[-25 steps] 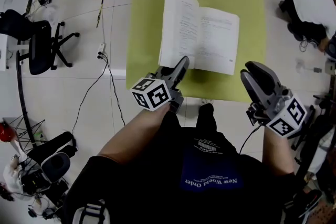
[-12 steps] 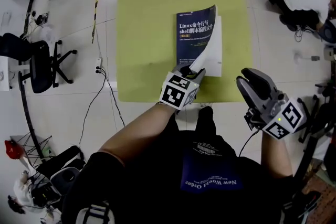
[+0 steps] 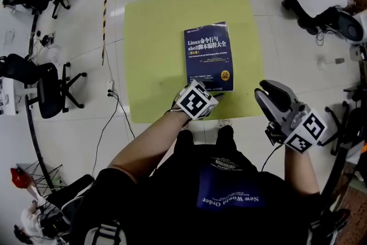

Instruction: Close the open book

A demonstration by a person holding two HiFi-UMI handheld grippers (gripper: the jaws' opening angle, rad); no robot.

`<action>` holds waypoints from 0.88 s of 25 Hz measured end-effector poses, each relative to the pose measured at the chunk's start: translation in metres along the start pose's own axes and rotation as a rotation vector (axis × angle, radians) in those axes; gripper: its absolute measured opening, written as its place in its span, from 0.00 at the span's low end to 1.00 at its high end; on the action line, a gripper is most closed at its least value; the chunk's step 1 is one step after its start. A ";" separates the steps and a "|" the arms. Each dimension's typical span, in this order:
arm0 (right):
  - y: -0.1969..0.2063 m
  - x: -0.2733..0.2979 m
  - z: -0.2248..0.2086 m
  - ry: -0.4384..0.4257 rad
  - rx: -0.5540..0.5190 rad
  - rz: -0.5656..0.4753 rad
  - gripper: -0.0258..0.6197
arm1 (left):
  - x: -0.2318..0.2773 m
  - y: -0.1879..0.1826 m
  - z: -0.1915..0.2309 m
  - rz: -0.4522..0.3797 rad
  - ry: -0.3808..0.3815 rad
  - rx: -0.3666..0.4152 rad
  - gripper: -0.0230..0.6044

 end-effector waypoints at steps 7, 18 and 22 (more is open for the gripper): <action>-0.034 0.014 0.029 -0.025 -0.065 -0.015 0.16 | -0.126 -0.035 -0.008 -0.438 0.119 -0.097 0.36; -0.112 0.050 0.098 -0.109 -0.221 -0.073 0.16 | -0.383 -0.009 -0.007 -1.160 -0.027 -0.151 0.28; -0.128 0.059 0.103 -0.095 -0.246 -0.068 0.13 | -0.415 0.009 -0.015 -1.228 -0.156 -0.123 0.05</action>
Point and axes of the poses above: the fingertips, and each gripper's own axes: x forward along the fingers, z to its left, y out of its underside, the point moved 6 cm from there along -x, backward along the fingers, and after that the axes turned 5 degrees about x, right-handed, at the moved point
